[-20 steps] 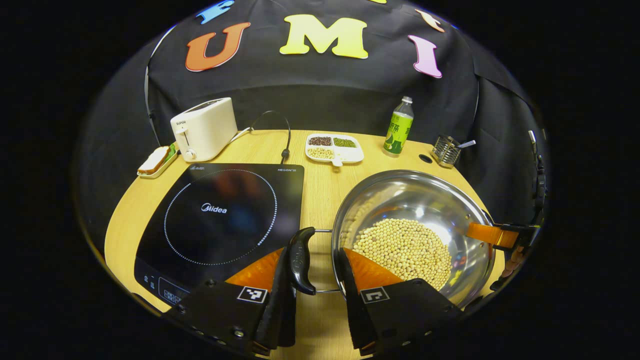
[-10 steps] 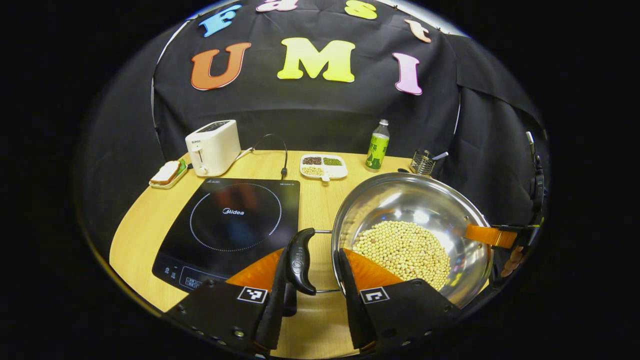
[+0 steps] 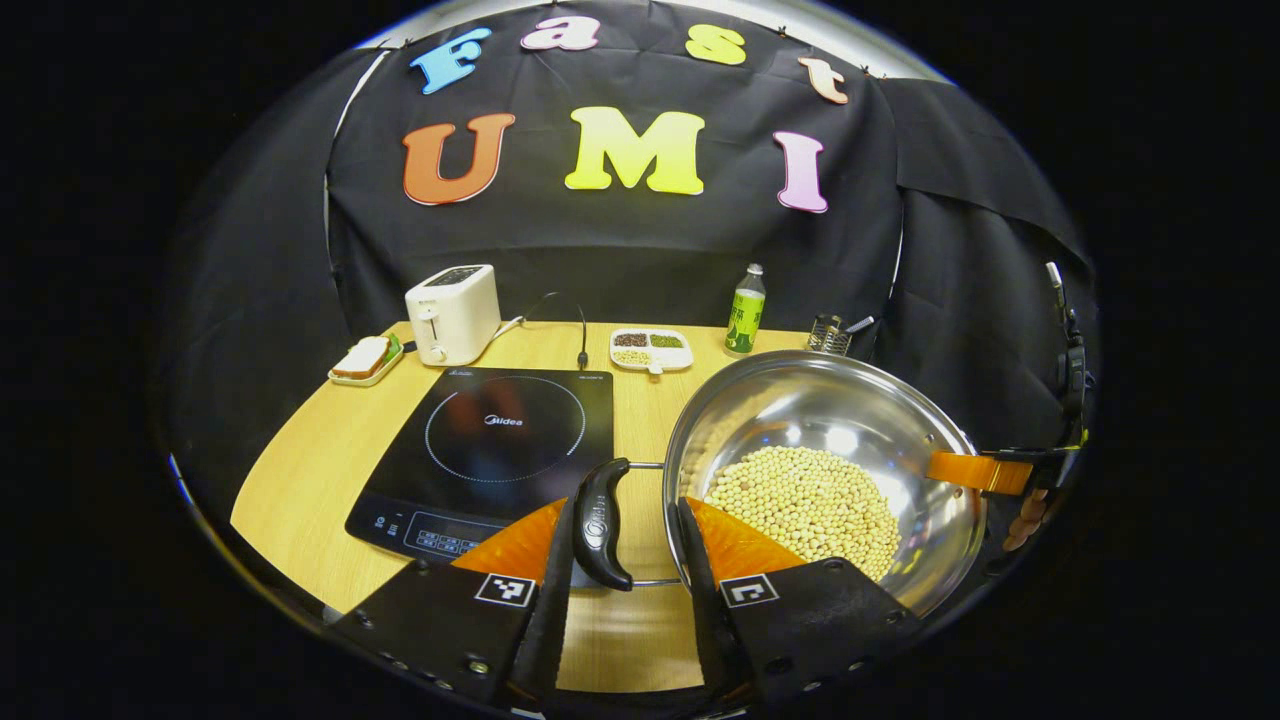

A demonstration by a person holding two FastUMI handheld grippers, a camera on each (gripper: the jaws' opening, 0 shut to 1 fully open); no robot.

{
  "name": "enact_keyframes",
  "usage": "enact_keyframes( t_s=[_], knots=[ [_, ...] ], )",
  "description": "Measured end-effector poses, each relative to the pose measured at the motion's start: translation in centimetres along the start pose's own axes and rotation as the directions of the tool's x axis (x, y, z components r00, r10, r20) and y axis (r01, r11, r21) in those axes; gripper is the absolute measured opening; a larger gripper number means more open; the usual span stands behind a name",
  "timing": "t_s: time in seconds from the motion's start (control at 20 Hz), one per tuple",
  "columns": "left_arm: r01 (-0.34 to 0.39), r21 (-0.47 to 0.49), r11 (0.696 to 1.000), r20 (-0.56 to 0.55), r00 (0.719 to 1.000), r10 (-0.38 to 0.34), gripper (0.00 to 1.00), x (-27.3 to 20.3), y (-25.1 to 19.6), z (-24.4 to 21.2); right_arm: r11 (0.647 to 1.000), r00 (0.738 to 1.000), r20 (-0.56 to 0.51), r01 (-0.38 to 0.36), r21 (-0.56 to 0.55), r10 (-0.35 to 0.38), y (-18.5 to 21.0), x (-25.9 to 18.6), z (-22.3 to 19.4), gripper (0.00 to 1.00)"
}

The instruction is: First push the handle of the pot to place it horizontally, then grasp the pot with both hands and set it on the induction cooktop.

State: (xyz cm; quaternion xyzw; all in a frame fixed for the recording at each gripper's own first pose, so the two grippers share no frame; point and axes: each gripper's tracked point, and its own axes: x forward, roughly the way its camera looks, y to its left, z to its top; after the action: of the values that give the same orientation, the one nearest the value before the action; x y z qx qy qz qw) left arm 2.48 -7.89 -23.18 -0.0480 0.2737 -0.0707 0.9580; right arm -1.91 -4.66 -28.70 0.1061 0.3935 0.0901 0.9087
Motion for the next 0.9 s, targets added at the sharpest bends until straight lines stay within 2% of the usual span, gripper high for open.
enact_keyframes(
  t_s=[0.4,0.9],
  knots=[
    [-0.035,-0.041,0.999,0.006,0.999,0.036,0.53,-2.3,4.5,-0.3,0.998,1.0,-0.012,-0.025,-0.057,0.024,4.9,-0.6,-0.2,0.61],
    [-0.125,-0.088,0.988,-0.02,0.992,0.123,0.52,-0.5,12.5,0.9,0.99,0.994,-0.077,-0.085,-0.116,0.077,12.7,4.3,1.4,0.6]
  ],
)
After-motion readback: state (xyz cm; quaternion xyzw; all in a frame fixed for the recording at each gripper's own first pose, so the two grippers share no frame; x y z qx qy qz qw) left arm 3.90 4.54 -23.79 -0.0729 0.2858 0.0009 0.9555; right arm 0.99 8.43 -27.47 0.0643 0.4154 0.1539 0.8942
